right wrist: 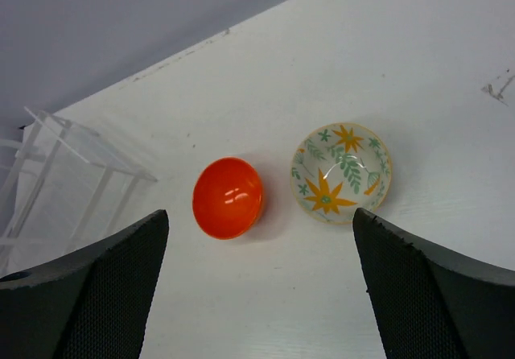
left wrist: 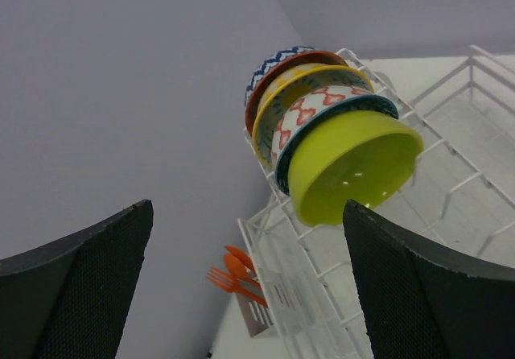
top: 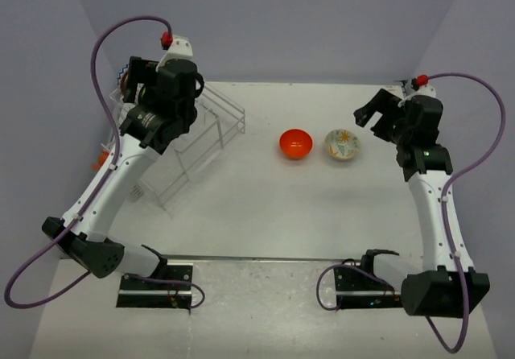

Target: Unload the bowls from the dish rack

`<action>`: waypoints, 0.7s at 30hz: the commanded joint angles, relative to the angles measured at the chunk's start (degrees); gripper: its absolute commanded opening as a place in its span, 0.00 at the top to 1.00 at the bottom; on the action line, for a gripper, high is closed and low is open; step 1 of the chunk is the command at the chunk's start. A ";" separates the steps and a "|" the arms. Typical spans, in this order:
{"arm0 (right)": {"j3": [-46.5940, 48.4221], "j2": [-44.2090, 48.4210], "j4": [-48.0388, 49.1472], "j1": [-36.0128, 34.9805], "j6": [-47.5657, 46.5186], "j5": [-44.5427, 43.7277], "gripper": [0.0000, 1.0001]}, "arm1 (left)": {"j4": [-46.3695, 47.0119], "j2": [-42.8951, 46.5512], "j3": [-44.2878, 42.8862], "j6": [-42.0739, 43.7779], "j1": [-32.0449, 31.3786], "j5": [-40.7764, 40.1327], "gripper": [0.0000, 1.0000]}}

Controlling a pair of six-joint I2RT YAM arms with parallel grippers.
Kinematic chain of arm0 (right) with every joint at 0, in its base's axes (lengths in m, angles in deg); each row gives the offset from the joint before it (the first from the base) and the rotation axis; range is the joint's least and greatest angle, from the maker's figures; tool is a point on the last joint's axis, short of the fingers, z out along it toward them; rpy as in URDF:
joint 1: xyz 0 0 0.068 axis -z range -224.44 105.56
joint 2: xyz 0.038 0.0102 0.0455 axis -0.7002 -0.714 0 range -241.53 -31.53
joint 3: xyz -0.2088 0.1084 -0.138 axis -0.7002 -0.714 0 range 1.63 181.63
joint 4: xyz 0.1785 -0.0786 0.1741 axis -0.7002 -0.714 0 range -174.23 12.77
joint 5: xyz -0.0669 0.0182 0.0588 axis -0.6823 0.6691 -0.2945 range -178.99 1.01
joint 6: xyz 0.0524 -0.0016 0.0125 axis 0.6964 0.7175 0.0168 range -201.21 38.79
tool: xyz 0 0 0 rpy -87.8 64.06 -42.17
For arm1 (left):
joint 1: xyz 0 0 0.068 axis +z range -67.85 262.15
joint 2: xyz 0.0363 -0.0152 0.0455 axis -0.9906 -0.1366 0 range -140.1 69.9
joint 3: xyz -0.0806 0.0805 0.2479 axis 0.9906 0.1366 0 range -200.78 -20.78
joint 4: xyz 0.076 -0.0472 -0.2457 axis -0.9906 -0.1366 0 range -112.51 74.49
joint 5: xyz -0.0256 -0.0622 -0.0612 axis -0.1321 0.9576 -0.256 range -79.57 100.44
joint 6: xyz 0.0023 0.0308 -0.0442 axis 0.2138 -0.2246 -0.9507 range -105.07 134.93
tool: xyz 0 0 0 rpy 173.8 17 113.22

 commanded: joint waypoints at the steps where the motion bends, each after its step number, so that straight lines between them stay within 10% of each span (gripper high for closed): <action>1: -2.53 2.35 -1.67 -0.30 -1.56 2.84 0.04 | 11.05 -1.27 2.09 16.65 0.20 -6.64 0.00; 9: -3.59 6.76 -1.76 -0.56 -2.18 5.76 0.04 | 7.51 -6.10 0.53 15.81 2.65 4.34 0.27; 21: -2.80 6.50 -1.40 -0.91 -2.70 8.31 0.04 | 4.32 -9.53 1.05 8.94 9.51 10.16 0.37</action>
